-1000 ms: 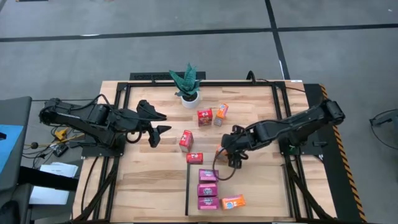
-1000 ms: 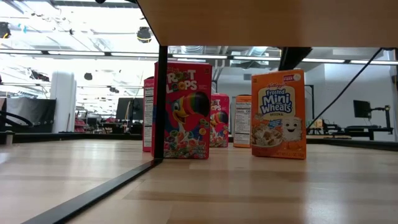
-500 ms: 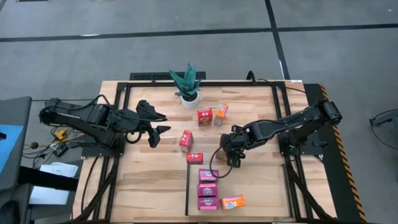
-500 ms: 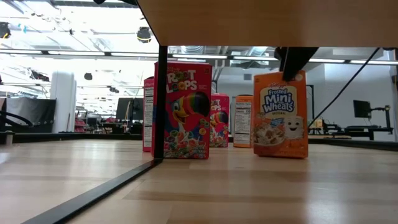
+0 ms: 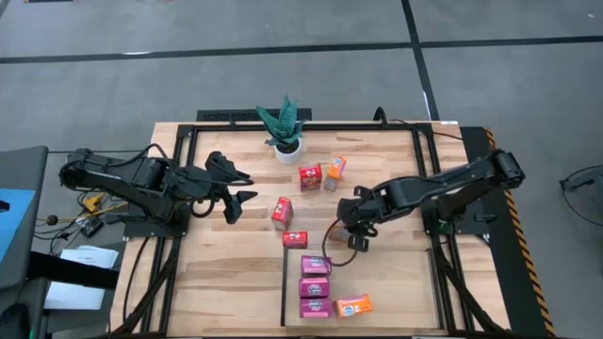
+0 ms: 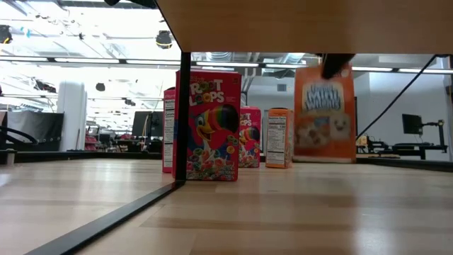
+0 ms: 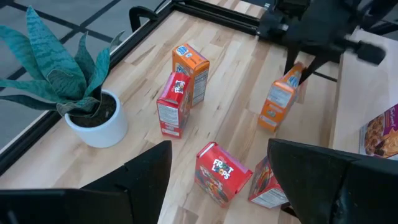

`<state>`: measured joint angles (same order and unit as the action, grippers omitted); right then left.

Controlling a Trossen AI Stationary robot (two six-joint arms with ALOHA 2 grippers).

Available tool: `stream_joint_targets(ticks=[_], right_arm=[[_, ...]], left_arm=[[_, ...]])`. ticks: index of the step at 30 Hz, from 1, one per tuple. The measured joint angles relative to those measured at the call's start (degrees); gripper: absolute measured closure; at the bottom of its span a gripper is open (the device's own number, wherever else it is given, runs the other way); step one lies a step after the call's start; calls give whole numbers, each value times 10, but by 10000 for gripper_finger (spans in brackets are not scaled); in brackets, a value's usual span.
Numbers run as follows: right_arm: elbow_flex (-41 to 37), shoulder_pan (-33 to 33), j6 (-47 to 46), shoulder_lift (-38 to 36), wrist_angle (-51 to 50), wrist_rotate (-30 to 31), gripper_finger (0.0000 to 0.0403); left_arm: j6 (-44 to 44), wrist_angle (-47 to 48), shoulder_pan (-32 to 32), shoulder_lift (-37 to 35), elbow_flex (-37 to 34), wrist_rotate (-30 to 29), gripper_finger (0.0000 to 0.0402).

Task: Stack cereal on shelf
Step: Put the orange cereal box on the table

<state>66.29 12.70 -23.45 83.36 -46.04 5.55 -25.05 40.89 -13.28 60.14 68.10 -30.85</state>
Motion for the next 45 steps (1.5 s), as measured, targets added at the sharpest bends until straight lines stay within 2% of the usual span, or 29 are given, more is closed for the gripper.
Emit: stream_joint_targets(ticks=[10, 18, 25, 31, 45], right_arm=[[96, -1, -20, -80, -146, 2, 266], [220, 34, -63, -89, -239, 4, 282], [293, 108, -111, -58, -261, 5, 281], [346, 170, -147, -3, -294, 19, 283], [421, 226, -141, 116, -317, 39, 283]], left_arm=[[4, 2, 0, 0, 0, 0, 146], [4, 4, 0, 0, 0, 0, 146], [4, 4, 0, 0, 0, 0, 146], [4, 4, 0, 0, 0, 0, 146], [4, 4, 0, 0, 0, 0, 146]])
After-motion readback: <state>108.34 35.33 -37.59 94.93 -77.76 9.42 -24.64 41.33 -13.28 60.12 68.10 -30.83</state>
